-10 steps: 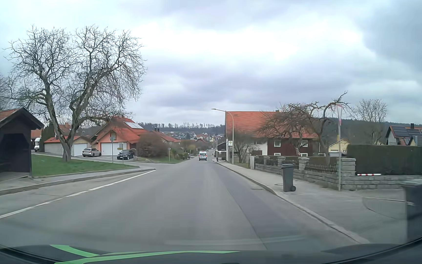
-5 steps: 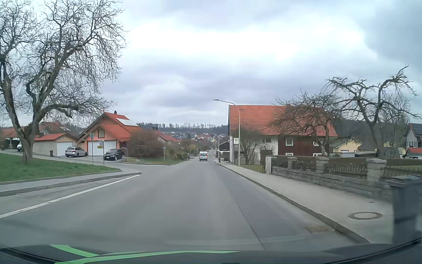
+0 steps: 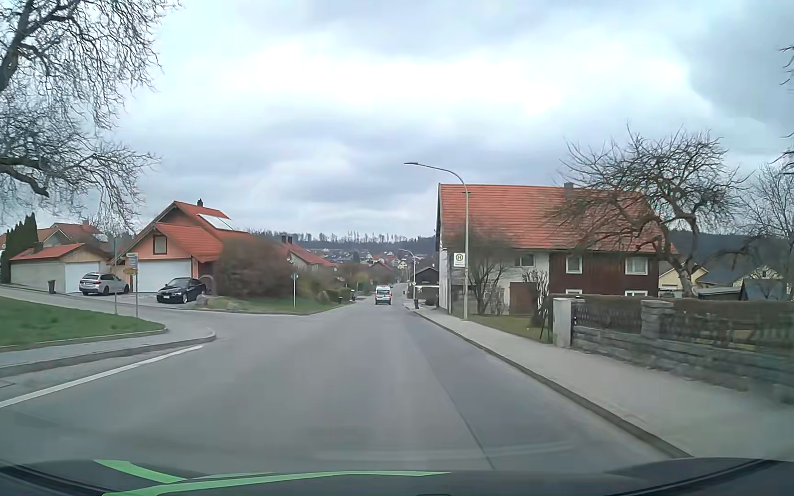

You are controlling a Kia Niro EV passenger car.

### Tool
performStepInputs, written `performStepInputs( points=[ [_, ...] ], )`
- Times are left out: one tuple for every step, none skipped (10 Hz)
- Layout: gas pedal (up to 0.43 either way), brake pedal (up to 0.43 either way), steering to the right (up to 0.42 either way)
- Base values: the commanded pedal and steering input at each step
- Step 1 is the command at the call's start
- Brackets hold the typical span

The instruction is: Follow the waypoints while adhering to traffic rules and regulations

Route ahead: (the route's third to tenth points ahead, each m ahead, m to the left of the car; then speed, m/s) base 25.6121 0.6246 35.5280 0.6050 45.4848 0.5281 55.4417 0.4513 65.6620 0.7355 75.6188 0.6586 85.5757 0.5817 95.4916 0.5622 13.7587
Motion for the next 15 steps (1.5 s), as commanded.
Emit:
performStepInputs(
  points=[
    [0.0,0.085,-0.002],
    [0.0,0.085,-0.002],
    [0.0,0.085,-0.002],
    [0.0,0.085,-0.002],
    [0.0,0.085,-0.002],
    [0.0,0.085,-0.002],
    [0.0,0.085,-0.002],
    [0.0,0.085,-0.002],
    [0.0,0.085,-0.002],
    [0.0,0.085,-0.002],
    [0.0,0.085,-0.002],
    [0.0,0.091,-0.002],
    [0.0,0.091,-0.003],
    [0.0,0.085,-0.003],
    [0.0,0.085,-0.002]
  ],
)
